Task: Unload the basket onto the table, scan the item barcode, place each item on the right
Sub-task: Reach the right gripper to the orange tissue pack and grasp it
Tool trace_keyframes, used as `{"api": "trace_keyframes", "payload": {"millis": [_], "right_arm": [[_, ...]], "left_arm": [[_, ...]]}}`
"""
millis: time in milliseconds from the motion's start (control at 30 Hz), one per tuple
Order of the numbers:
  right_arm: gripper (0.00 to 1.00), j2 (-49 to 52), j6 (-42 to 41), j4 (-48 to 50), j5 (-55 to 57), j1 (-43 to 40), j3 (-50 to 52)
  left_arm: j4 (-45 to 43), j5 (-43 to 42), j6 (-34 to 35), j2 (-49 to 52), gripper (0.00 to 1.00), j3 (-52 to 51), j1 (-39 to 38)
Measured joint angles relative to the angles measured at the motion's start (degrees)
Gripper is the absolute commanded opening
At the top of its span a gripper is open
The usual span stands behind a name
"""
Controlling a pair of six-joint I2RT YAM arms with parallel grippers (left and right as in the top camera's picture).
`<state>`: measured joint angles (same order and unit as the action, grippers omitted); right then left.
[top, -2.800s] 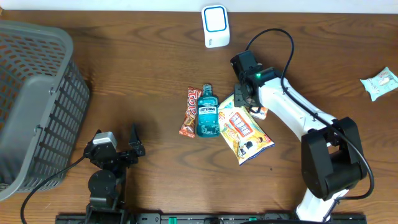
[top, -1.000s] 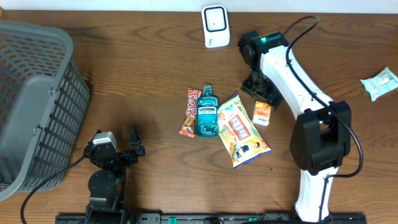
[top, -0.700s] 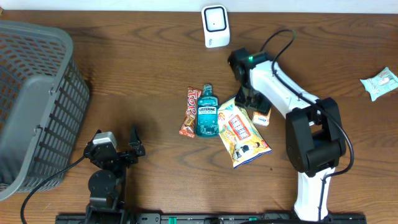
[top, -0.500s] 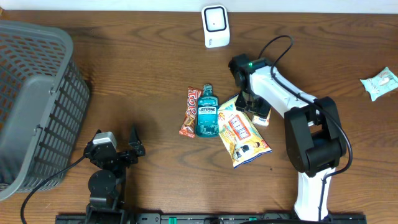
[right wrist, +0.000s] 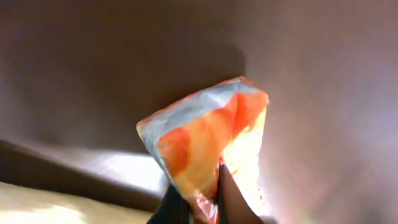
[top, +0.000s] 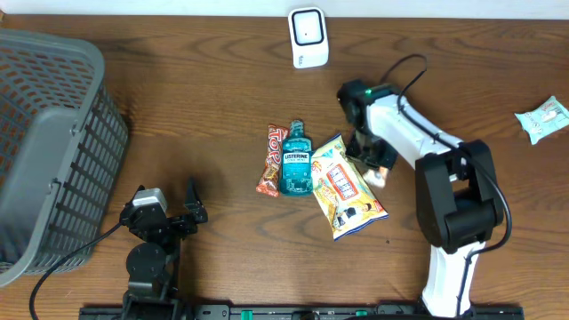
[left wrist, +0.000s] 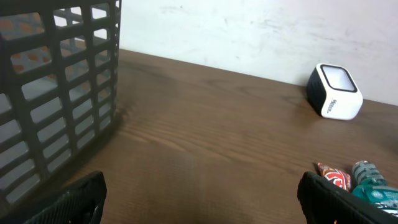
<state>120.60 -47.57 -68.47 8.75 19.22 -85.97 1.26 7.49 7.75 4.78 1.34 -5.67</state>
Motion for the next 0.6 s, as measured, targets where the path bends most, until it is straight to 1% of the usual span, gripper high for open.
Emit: {"api": "trace_keyframes", "payload": {"millis": [233, 333, 467, 600], "right_arm": [[0.01, 1.9, -1.1, -21.0, -14.6, -5.2, -10.9], [0.02, 1.9, -1.2, -27.8, -22.6, -7.4, -14.3], [0.02, 1.9, -1.4, -28.8, -33.9, -9.6, -14.8], [0.02, 1.9, -2.9, -28.9, -42.3, -10.0, -14.8]], "left_arm": [[0.0, 0.0, 0.0, 0.0, 0.98, 0.0, 0.0], [0.0, 0.0, 0.0, 0.0, 0.98, 0.0, 0.0], [0.0, 0.0, 0.0, 0.0, 0.98, 0.0, 0.0], [0.0, 0.0, 0.0, 0.0, 0.98, 0.0, 0.0]]}}
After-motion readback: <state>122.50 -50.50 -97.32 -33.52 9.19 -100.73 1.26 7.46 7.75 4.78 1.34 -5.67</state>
